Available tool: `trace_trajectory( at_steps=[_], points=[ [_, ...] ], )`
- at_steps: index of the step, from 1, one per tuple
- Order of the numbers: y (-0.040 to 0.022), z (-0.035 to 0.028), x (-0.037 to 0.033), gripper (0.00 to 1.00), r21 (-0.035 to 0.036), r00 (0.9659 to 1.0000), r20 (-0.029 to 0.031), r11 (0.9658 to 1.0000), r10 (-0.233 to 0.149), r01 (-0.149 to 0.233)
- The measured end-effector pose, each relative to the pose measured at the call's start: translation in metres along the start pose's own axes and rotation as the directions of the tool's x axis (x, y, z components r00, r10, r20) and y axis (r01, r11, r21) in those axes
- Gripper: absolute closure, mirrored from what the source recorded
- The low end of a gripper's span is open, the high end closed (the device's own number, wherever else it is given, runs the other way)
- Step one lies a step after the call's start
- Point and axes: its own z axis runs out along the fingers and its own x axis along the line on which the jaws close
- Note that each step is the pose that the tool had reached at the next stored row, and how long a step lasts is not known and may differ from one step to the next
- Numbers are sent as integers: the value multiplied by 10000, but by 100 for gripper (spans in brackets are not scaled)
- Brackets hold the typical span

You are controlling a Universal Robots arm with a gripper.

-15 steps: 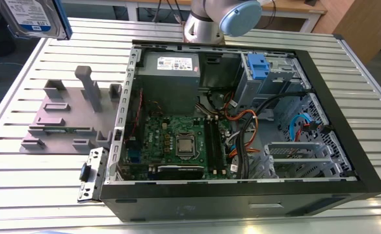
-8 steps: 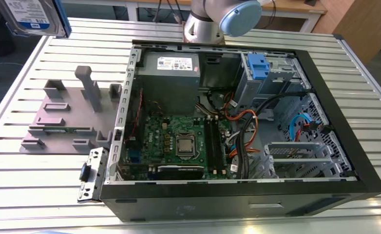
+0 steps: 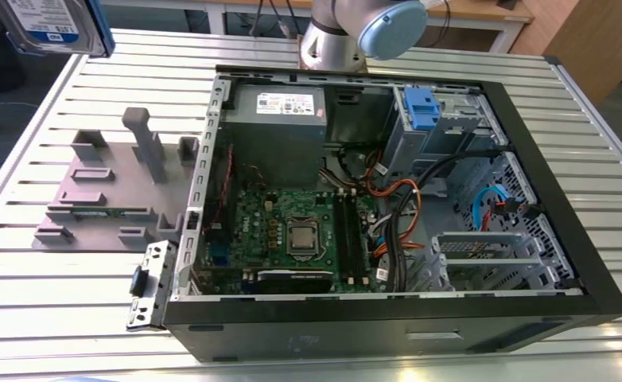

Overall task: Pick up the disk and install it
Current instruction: 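Pick up the disk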

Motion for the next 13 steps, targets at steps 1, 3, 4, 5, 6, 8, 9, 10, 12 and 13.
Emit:
trace_trajectory(
  at_steps=[1, 3, 4, 5, 6, 8, 9, 10, 12, 13],
  points=[
    [0, -7, 0, 63, 0, 10000, 1, 10000, 0, 0],
    [1, -22, 0, 63, 1, 10000, 0, 10000, -1, 1],
    [1, -29, 0, 63, 1, 10000, 1, 10000, 0, 0],
    [1, -38, 0, 63, 1, 10000, 1, 10000, 0, 0],
    [2, -46, 0, 63, 1, 10000, 1, 10000, 0, 0],
    [2, -62, -1, 63, 1, 10000, 0, 10000, 0, 0],
    [3, -70, -1, 63, 1, 10000, 1, 10000, 0, 0],
    [3, -78, -1, 63, 1, 10000, 1, 10000, 0, 0],
    [4, -94, -1, 63, 0, 10000, 1, 10000, 0, 0],
    [4, -102, -1, 63, 1, 10000, 0, 10000, 0, 0]
  ],
)
